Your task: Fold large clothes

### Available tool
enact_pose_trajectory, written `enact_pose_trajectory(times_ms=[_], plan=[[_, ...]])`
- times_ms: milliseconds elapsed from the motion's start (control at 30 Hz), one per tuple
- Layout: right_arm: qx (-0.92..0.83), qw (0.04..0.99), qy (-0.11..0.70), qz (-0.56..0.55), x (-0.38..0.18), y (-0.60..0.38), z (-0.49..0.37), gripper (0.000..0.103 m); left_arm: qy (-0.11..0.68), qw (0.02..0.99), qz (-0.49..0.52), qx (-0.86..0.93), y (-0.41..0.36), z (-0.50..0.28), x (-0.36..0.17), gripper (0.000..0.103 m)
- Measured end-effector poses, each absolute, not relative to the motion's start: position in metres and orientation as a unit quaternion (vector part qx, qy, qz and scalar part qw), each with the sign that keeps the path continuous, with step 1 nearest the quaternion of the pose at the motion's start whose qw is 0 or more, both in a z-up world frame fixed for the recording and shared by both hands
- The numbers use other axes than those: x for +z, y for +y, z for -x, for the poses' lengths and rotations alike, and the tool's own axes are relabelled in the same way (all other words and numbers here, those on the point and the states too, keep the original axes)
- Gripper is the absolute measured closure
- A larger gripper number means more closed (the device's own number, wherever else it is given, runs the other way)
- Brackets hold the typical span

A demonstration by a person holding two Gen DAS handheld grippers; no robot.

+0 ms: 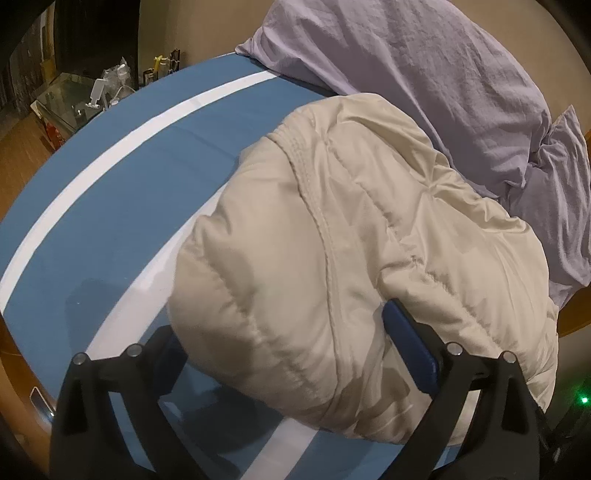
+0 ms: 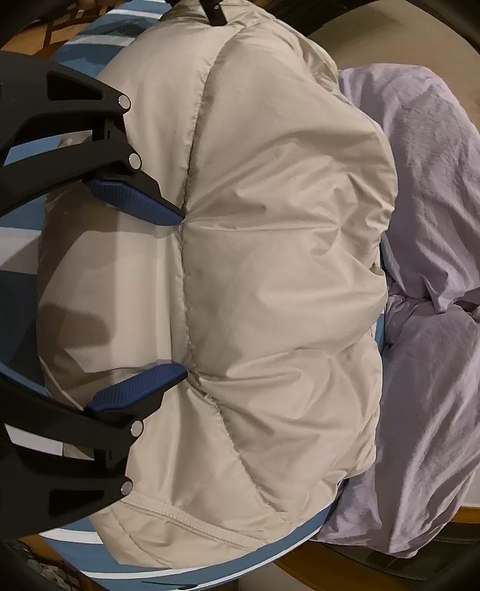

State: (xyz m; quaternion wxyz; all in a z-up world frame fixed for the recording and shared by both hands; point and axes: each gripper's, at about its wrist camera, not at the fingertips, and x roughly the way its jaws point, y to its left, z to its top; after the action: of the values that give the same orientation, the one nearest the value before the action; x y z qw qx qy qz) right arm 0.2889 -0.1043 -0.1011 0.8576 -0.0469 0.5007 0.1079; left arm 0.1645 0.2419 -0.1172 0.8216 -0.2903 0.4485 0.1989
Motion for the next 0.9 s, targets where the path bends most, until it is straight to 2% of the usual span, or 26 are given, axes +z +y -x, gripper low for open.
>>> enact_pose_trajectory(times_ms=[133, 167, 200, 233, 300, 400, 567, 900], plan=[[0.108, 0.859, 0.498, 0.051, -0.103, -0.104, -0.288, 0.024, 0.440, 0.818, 0.320, 0.189, 0.244, -0.165, -0.121, 0.008], [0.109, 0.859, 0.497, 0.051, -0.103, -0.104, -0.287, 0.024, 0.436, 0.818, 0.327, 0.183, 0.244, -0.164, -0.121, 0.021], [0.108, 0.859, 0.498, 0.050, -0.102, -0.103, -0.288, 0.024, 0.430, 0.820, 0.337, 0.171, 0.243, -0.163, -0.121, 0.029], [0.108, 0.859, 0.497, 0.050, -0.103, -0.104, -0.287, 0.024, 0.428, 0.822, 0.334, 0.176, 0.242, -0.163, -0.117, 0.034], [0.108, 0.859, 0.497, 0.051, -0.102, -0.103, -0.288, 0.024, 0.420, 0.826, 0.333, 0.176, 0.239, -0.162, -0.111, 0.054], [0.108, 0.860, 0.496, 0.050, -0.103, -0.104, -0.288, 0.024, 0.398, 0.829, 0.358, 0.159, 0.243, -0.157, -0.098, 0.070], [0.107, 0.861, 0.495, 0.052, -0.104, -0.104, -0.288, 0.024, 0.372, 0.848, 0.354, 0.132, 0.232, -0.159, -0.069, 0.075], [0.114, 0.864, 0.488, 0.054, -0.104, -0.108, -0.283, 0.024, 0.318, 0.887, 0.333, 0.040, 0.183, -0.170, -0.003, 0.076]])
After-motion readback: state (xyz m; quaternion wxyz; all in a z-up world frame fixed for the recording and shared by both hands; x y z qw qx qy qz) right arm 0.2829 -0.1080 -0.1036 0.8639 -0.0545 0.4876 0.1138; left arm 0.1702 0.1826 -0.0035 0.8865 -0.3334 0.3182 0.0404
